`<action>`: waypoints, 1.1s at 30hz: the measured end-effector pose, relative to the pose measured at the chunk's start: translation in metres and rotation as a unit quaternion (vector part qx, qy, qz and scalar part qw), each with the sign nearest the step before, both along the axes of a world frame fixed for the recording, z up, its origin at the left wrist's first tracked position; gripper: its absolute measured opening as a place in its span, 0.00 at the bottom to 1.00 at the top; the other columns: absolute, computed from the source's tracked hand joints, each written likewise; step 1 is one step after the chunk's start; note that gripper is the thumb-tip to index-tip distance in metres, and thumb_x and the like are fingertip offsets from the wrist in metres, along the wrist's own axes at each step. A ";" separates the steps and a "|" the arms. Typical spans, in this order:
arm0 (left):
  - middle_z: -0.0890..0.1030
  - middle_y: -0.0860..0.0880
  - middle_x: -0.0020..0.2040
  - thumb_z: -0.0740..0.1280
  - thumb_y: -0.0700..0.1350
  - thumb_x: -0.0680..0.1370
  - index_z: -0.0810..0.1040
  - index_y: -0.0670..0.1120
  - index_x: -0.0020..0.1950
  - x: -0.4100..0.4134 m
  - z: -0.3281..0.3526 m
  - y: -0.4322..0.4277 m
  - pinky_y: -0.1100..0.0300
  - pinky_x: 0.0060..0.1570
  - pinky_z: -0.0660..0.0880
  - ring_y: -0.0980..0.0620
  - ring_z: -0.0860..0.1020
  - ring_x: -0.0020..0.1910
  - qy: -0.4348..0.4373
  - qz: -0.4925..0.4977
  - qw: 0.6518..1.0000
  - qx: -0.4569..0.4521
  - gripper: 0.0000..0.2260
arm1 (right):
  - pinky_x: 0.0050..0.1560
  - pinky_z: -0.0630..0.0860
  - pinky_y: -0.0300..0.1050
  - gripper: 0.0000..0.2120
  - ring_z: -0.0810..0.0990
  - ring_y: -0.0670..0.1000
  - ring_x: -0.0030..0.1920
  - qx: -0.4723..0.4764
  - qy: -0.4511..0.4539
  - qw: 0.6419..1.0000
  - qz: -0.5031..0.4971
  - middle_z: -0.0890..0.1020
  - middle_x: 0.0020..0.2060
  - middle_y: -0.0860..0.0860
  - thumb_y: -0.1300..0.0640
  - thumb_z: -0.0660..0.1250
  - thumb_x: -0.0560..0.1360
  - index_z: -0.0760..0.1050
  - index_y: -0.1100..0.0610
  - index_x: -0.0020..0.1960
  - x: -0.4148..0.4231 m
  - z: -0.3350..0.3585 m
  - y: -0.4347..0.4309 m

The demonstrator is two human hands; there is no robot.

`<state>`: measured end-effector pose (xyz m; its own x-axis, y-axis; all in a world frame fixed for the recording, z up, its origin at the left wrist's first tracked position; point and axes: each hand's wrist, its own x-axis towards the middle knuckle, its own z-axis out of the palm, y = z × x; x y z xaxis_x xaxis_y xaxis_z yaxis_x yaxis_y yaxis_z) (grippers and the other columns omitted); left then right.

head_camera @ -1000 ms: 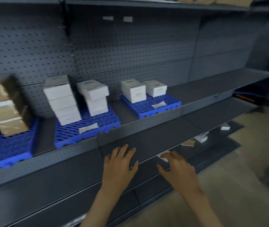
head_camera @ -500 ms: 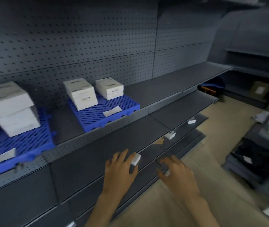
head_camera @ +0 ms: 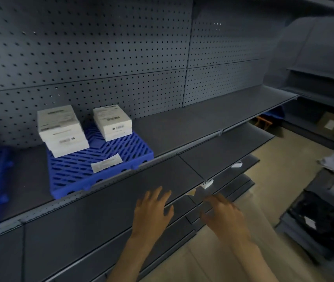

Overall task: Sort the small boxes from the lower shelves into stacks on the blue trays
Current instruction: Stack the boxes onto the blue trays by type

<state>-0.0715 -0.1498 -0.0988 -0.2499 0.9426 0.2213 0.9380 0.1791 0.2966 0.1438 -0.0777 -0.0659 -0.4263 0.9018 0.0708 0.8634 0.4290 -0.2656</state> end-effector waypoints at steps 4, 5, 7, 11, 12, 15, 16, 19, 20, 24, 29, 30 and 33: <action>0.73 0.52 0.74 0.66 0.59 0.79 0.74 0.58 0.72 0.010 -0.013 0.035 0.47 0.59 0.77 0.48 0.75 0.68 0.020 0.049 0.999 -0.007 0.21 | 0.56 0.78 0.49 0.19 0.76 0.48 0.66 -0.018 0.007 0.999 0.041 0.74 0.67 0.40 0.42 0.64 0.79 0.73 0.39 0.69 0.013 -0.008 0.053; 0.74 0.52 0.73 0.67 0.59 0.78 0.75 0.58 0.71 0.014 -0.017 0.043 0.47 0.57 0.78 0.48 0.76 0.66 0.029 0.062 0.998 -0.007 0.21 | 0.55 0.78 0.48 0.18 0.77 0.48 0.65 -0.022 0.003 0.998 0.051 0.74 0.66 0.40 0.42 0.64 0.79 0.73 0.38 0.68 0.017 -0.012 0.068; 0.76 0.52 0.71 0.69 0.59 0.77 0.77 0.57 0.69 0.024 -0.023 0.059 0.47 0.54 0.79 0.48 0.78 0.63 0.045 0.089 0.995 -0.016 0.21 | 0.53 0.77 0.46 0.17 0.78 0.47 0.62 -0.025 0.006 0.997 0.070 0.75 0.63 0.40 0.41 0.65 0.78 0.74 0.38 0.66 0.026 -0.023 0.098; 0.80 0.52 0.65 0.71 0.57 0.74 0.80 0.56 0.66 0.052 -0.032 0.086 0.47 0.49 0.80 0.47 0.80 0.59 0.048 0.151 0.986 -0.044 0.20 | 0.52 0.79 0.44 0.18 0.80 0.46 0.61 -0.026 0.011 0.993 0.117 0.78 0.61 0.40 0.39 0.66 0.76 0.76 0.38 0.65 0.050 -0.043 0.158; 0.81 0.52 0.64 0.71 0.57 0.73 0.81 0.56 0.64 0.060 -0.034 0.092 0.47 0.49 0.80 0.47 0.80 0.58 0.051 0.165 0.984 -0.048 0.20 | 0.52 0.79 0.44 0.18 0.79 0.45 0.61 -0.026 0.010 0.991 0.132 0.79 0.61 0.40 0.38 0.66 0.76 0.76 0.38 0.65 0.056 -0.046 0.170; 0.82 0.51 0.61 0.64 0.59 0.73 0.82 0.56 0.60 0.082 -0.038 0.104 0.46 0.46 0.80 0.46 0.82 0.56 0.069 0.194 0.977 -0.052 0.19 | 0.52 0.79 0.43 0.19 0.79 0.44 0.60 -0.042 0.019 0.985 0.169 0.78 0.62 0.38 0.38 0.65 0.76 0.75 0.37 0.66 0.070 -0.051 0.199; 0.82 0.51 0.61 0.62 0.59 0.73 0.82 0.56 0.60 0.090 -0.040 0.107 0.46 0.45 0.80 0.46 0.82 0.55 0.074 0.201 0.975 -0.052 0.19 | 0.51 0.79 0.43 0.19 0.80 0.44 0.60 -0.050 0.020 0.983 0.177 0.77 0.62 0.38 0.38 0.65 0.76 0.74 0.38 0.66 0.073 -0.054 0.206; 0.83 0.51 0.58 0.61 0.59 0.73 0.83 0.55 0.58 0.108 -0.045 0.113 0.46 0.42 0.81 0.45 0.83 0.52 0.068 0.228 0.970 -0.056 0.19 | 0.50 0.79 0.45 0.19 0.80 0.46 0.60 -0.069 0.012 0.978 0.197 0.78 0.62 0.40 0.39 0.66 0.76 0.75 0.40 0.65 0.079 -0.063 0.222; 0.84 0.51 0.57 0.63 0.59 0.72 0.83 0.55 0.57 0.112 -0.047 0.114 0.46 0.41 0.81 0.45 0.83 0.51 0.061 0.237 0.968 -0.061 0.18 | 0.50 0.80 0.46 0.18 0.80 0.47 0.59 -0.075 0.014 0.977 0.201 0.78 0.61 0.41 0.40 0.67 0.76 0.76 0.41 0.64 0.080 -0.067 0.225; 0.83 0.51 0.57 0.71 0.55 0.69 0.82 0.56 0.57 0.121 -0.067 0.116 0.47 0.41 0.81 0.45 0.84 0.51 0.026 0.261 0.962 -0.076 0.17 | 0.51 0.81 0.50 0.17 0.81 0.49 0.59 -0.093 0.003 0.971 0.221 0.78 0.61 0.44 0.41 0.68 0.76 0.78 0.44 0.63 0.078 -0.081 0.236; 0.83 0.53 0.58 0.64 0.57 0.72 0.79 0.59 0.60 0.121 -0.117 0.112 0.46 0.42 0.81 0.47 0.83 0.52 0.005 0.273 0.959 -0.075 0.17 | 0.52 0.79 0.47 0.17 0.81 0.49 0.58 -0.116 -0.027 0.965 0.236 0.79 0.61 0.42 0.39 0.66 0.77 0.76 0.41 0.64 0.068 -0.123 0.238; 0.83 0.53 0.58 0.62 0.58 0.73 0.78 0.59 0.60 0.120 -0.131 0.111 0.46 0.42 0.81 0.47 0.83 0.52 0.005 0.273 0.959 -0.079 0.17 | 0.52 0.79 0.46 0.17 0.81 0.49 0.59 -0.115 -0.031 0.964 0.239 0.80 0.61 0.43 0.38 0.65 0.77 0.76 0.42 0.64 0.065 -0.137 0.238; 0.82 0.54 0.58 0.63 0.58 0.72 0.80 0.57 0.59 0.112 -0.183 0.110 0.47 0.41 0.81 0.48 0.82 0.51 0.010 0.271 0.958 -0.096 0.18 | 0.54 0.78 0.45 0.18 0.79 0.48 0.60 -0.112 -0.039 0.962 0.248 0.79 0.61 0.44 0.38 0.64 0.78 0.75 0.42 0.65 0.053 -0.192 0.243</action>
